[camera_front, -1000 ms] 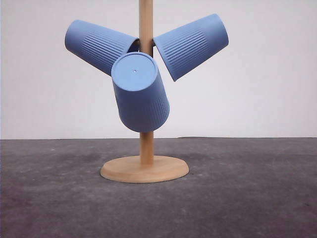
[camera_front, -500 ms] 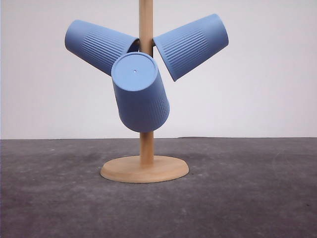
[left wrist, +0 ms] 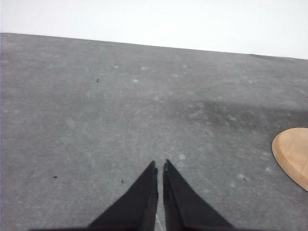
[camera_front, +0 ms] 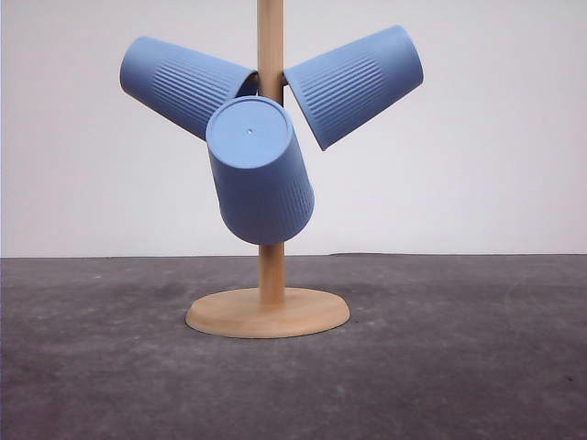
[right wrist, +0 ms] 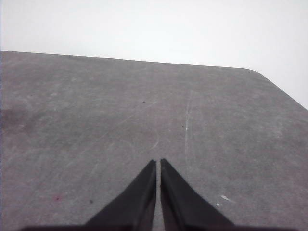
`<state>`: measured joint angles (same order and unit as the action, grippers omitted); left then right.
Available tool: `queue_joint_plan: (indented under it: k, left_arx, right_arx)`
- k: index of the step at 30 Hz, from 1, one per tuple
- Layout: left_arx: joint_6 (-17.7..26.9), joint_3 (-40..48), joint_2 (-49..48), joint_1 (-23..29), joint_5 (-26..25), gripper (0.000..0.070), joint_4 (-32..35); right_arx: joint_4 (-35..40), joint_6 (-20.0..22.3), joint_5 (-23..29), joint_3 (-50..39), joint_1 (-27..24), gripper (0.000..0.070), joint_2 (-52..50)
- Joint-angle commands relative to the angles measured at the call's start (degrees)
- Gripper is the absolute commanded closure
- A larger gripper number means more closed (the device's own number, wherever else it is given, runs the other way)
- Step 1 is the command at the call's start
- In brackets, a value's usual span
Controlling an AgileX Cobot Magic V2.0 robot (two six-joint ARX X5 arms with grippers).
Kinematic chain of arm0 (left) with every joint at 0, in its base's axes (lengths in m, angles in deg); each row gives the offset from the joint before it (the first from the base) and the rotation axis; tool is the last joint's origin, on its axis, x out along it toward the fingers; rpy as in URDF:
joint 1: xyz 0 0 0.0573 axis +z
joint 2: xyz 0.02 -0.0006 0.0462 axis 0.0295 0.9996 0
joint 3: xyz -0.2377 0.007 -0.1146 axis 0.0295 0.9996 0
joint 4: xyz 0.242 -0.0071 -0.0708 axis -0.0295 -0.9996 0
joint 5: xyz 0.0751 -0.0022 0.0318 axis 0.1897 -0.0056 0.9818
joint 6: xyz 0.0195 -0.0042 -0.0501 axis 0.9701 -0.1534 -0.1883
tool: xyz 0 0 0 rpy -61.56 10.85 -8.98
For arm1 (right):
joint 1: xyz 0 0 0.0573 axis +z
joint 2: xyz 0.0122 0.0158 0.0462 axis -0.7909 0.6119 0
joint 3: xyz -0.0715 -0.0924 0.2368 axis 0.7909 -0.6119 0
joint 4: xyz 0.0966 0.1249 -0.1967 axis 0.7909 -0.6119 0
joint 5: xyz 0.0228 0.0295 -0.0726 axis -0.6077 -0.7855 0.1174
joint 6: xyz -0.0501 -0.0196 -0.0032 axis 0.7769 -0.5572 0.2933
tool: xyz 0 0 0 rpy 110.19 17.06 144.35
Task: Place three cups
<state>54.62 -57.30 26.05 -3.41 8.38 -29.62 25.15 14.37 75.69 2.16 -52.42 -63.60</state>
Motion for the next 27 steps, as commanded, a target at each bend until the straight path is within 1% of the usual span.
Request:
queue_joint_plan:
  k: [1, 27]
  left_arx:
    - [-0.07, 0.76, -0.07, 0.07, 0.11, 0.07, -0.24]
    - [-0.07, 0.76, -0.07, 0.07, 0.11, 0.07, -0.24]
  right_arx:
    - [0.61, -0.66, 0.17, -0.2, 0.04, 0.0687, 0.07]
    - [0.63, -0.66, 0.17, -0.2, 0.04, 0.0687, 0.07]
